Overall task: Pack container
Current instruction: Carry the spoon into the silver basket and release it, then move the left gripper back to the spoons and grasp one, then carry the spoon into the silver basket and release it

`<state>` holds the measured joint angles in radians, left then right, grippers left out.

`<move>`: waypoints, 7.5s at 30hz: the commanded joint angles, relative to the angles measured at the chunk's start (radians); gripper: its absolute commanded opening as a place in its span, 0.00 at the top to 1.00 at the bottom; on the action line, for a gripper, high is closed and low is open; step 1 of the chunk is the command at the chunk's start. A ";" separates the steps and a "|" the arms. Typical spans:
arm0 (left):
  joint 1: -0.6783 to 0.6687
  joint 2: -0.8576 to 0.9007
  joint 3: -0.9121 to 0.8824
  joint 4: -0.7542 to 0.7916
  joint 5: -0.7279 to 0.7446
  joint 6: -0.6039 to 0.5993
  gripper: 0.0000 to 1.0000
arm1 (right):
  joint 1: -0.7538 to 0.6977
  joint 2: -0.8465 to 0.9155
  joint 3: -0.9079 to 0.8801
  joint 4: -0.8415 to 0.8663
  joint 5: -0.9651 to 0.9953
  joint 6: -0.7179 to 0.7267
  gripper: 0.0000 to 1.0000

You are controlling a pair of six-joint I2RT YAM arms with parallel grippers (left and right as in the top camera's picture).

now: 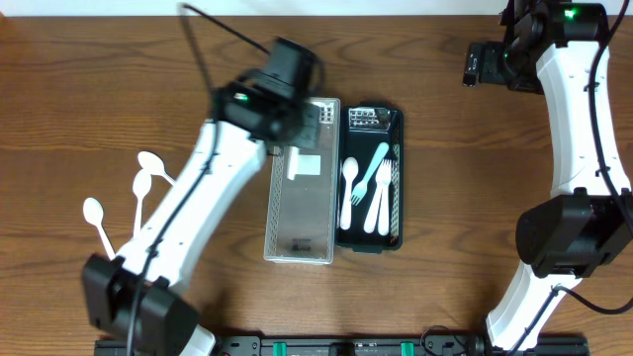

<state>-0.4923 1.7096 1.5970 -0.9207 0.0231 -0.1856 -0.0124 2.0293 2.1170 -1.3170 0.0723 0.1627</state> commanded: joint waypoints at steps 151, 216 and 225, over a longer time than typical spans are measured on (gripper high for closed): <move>0.780 0.369 -0.267 0.157 0.021 -0.217 0.69 | -0.009 -0.019 0.014 -0.045 0.006 -0.029 0.01; 0.008 -0.080 -0.114 0.050 -0.092 0.066 0.31 | -0.009 -0.019 0.014 -0.066 0.006 -0.029 0.01; 0.430 -0.268 -0.105 -0.096 -0.170 0.028 0.17 | -0.009 -0.019 0.014 -0.066 0.006 -0.029 0.01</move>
<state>-0.1860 1.4300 1.4952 -0.9836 -0.1169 -0.1402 -0.0128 2.0293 2.1170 -1.3796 0.0719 0.1478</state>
